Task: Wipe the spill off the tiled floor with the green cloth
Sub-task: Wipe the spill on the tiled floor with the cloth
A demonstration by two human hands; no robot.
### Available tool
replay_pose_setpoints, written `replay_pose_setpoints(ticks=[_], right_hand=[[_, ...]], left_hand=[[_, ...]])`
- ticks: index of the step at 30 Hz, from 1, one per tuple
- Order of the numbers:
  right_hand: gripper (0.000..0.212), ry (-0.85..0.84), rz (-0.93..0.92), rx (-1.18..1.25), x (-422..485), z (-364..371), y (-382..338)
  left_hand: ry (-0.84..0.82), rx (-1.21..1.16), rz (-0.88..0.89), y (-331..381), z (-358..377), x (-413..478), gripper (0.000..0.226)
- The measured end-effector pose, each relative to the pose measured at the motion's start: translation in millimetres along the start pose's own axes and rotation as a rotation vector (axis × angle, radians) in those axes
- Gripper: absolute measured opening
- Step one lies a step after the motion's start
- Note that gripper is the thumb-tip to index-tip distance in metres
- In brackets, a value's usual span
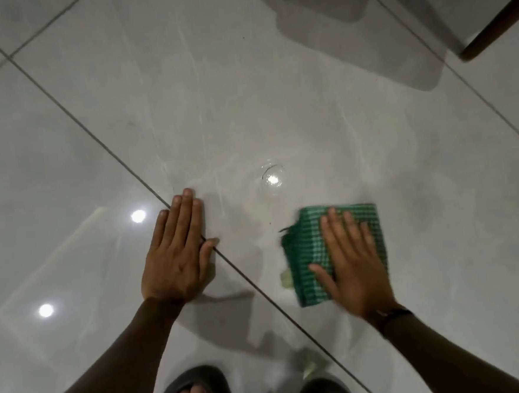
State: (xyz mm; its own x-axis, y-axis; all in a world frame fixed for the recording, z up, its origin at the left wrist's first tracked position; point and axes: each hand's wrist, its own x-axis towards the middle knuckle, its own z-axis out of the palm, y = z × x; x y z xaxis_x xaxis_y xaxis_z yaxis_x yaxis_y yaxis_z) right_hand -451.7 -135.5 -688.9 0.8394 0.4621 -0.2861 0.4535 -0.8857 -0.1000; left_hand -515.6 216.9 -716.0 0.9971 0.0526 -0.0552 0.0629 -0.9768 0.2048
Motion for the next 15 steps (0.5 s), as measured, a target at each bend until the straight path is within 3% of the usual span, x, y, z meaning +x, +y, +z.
replay_pose_setpoints(ticks=[3, 5, 8, 11, 15], right_hand=[[0.091, 0.079, 0.217, 0.031, 83.8, -19.3, 1.2], [0.090, 0.120, 0.257, 0.081, 139.1, -31.3, -37.4], [0.088, 0.097, 0.036, 0.072, 141.9, -22.8, -81.3], [0.088, 0.030, -0.173, -0.016, 76.8, -7.0, -60.6], [0.090, 0.005, -0.017, -0.045, 86.0, -23.4, 3.5]], left_hand=[[0.006, 0.011, 0.013, -0.7, 3.3, 0.4, 0.077], [0.005, -0.005, 0.000, -2.4, 3.6, -1.2, 0.077], [0.010, 0.002, 0.000, -3.1, 5.5, -1.3, 0.077], [-0.011, -0.001, -0.020, -3.6, 5.4, -1.2, 0.077], [-0.009, 0.004, -0.008, -5.2, 9.8, -2.0, 0.077]])
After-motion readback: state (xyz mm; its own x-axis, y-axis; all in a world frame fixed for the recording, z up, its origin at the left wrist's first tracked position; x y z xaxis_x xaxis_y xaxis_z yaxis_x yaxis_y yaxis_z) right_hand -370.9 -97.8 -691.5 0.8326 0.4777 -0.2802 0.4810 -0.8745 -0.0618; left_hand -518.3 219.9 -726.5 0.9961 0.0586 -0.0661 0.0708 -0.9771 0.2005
